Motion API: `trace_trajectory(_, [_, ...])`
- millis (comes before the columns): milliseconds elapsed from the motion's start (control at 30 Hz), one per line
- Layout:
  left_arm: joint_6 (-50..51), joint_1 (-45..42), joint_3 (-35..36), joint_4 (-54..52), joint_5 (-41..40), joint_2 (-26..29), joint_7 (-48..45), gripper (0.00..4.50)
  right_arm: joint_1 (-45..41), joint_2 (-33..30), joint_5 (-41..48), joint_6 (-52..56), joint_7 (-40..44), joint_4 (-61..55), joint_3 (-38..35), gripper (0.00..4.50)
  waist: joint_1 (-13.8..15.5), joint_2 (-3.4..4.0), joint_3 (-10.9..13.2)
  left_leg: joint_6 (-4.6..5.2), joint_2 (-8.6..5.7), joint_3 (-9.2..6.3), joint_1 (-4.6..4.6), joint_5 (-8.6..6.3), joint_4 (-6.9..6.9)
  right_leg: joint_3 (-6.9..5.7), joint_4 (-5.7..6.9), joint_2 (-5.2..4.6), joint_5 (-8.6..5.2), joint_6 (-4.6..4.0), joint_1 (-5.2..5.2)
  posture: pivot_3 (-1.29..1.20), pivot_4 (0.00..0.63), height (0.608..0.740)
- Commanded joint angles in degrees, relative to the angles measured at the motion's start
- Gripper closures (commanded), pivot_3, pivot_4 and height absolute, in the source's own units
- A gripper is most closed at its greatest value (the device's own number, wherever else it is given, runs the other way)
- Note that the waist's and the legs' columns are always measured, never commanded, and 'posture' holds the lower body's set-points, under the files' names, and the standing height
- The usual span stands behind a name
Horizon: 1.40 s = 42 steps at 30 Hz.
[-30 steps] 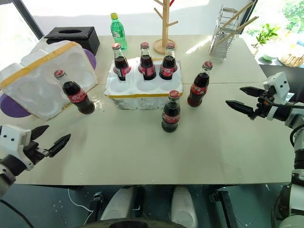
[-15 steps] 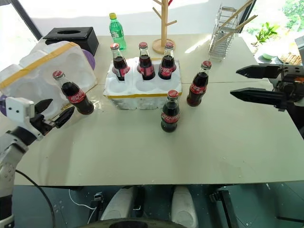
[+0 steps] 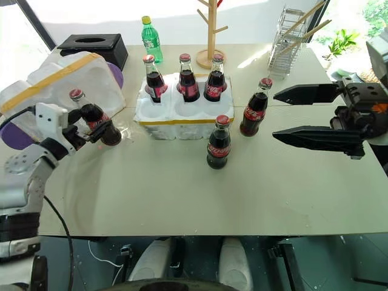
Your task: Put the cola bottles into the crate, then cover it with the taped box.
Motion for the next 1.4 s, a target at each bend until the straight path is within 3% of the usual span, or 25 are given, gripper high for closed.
trace_trajectory(33, [-3.3,-2.6,-1.5,3.9,1.7,0.1,-1.4,0.04,-1.2,0.3,2.6,-0.1,-1.2,-0.6,-0.8,0.0,-0.1,0.0,0.0,0.0,0.0,0.0,0.0,0.0,0.0,0.0,0.0,0.01,0.0,0.0,-0.02,0.0,0.15,0.74])
trace_trajectory(133, [-5.1,-4.6,-2.4,7.5,2.3,-0.3,-2.2,0.04,-1.2,0.5,3.4,-0.1,-2.0,-1.0,-1.0,0.0,0.0,0.0,0.0,-0.01,0.01,0.0,-0.01,0.01,0.0,0.0,0.04,0.03,0.0,0.0,-0.05,0.0,0.15,0.74])
trace_trajectory(200, [-5.8,-5.1,-2.5,8.5,2.4,-0.4,-2.7,0.58,-0.8,0.7,2.8,-1.0,-2.8,-1.6,-1.2,0.0,0.0,-0.01,0.0,0.0,0.01,0.01,-0.02,0.01,0.0,0.0,0.04,0.02,0.0,0.01,-0.05,0.0,0.15,0.74])
trace_trajectory(300, [-6.1,-5.1,-2.4,9.1,2.6,0.3,-3.2,1.73,0.0,0.8,3.1,-1.3,-3.6,-2.2,-1.7,0.0,0.0,-0.01,0.0,0.0,0.0,0.01,-0.03,0.0,0.01,0.0,0.04,0.0,0.0,0.01,-0.05,0.0,0.15,0.74])
trace_trajectory(500, [-0.1,-3.8,-1.0,2.9,-1.2,4.6,-8.0,1.67,1.9,1.0,3.2,-1.8,-4.2,-3.0,-2.7,0.0,-0.3,-0.02,0.0,0.0,0.01,0.01,-0.03,0.0,0.01,0.01,0.04,0.0,0.0,0.01,-0.08,0.0,0.15,0.74])
trace_trajectory(700, [17.9,-3.0,1.9,-10.7,-14.9,15.0,-18.6,1.67,3.4,1.3,4.9,-1.0,-5.4,-2.9,-3.5,0.0,-0.2,-0.26,0.2,-0.02,0.09,-0.02,-0.16,0.01,0.01,0.03,0.07,-0.01,0.0,0.0,-0.22,0.0,0.15,0.74])
trace_trajectory(833, [30.2,-12.5,3.8,-8.5,-26.8,20.0,-24.5,1.67,4.7,2.4,2.4,-3.6,-7.2,-4.0,-4.0,0.0,0.2,-0.3,0.2,-0.02,0.07,-0.11,-0.25,0.01,0.11,-0.02,0.06,-0.02,0.0,-0.01,-0.2,0.0,0.15,0.74])
trace_trajectory(967, [29.3,-27.6,-1.0,2.1,-23.8,15.6,-22.5,1.67,6.7,3.8,1.7,-5.3,-8.8,-5.8,-4.7,0.0,0.3,-0.32,0.2,-0.01,-0.05,-0.17,-0.27,0.02,0.21,-0.15,0.09,0.03,0.0,0.01,-0.13,0.0,0.15,0.74])
trace_trajectory(1100, [21.1,-37.1,-7.9,12.5,-15.8,7.9,-23.1,1.67,7.1,5.7,2.8,-5.8,-12.3,-6.8,-4.3,0.0,0.0,-0.34,0.2,0.01,-0.14,-0.13,-0.22,0.03,0.22,-0.16,0.19,0.03,0.01,0.05,-0.1,0.0,0.15,0.74])
trace_trajectory(1267, [14.0,-39.5,-13.2,18.8,-9.7,1.6,-26.5,1.67,8.5,6.7,3.4,-5.8,-14.2,-7.9,-4.9,0.0,-0.4,-0.5,0.3,0.02,-0.11,-0.07,-0.22,0.03,0.22,-0.15,0.2,0.08,0.01,0.06,-0.14,0.0,0.15,0.74])
trace_trajectory(1400, [6.9,-38.3,-16.3,21.2,-3.9,-0.1,-27.5,1.67,9.4,7.0,3.3,-6.0,-15.5,-8.1,-5.0,0.0,-0.4,-0.57,0.3,0.02,-0.05,-0.04,-0.25,0.03,0.21,-0.13,0.2,0.11,0.01,0.06,-0.19,0.0,0.15,0.74])
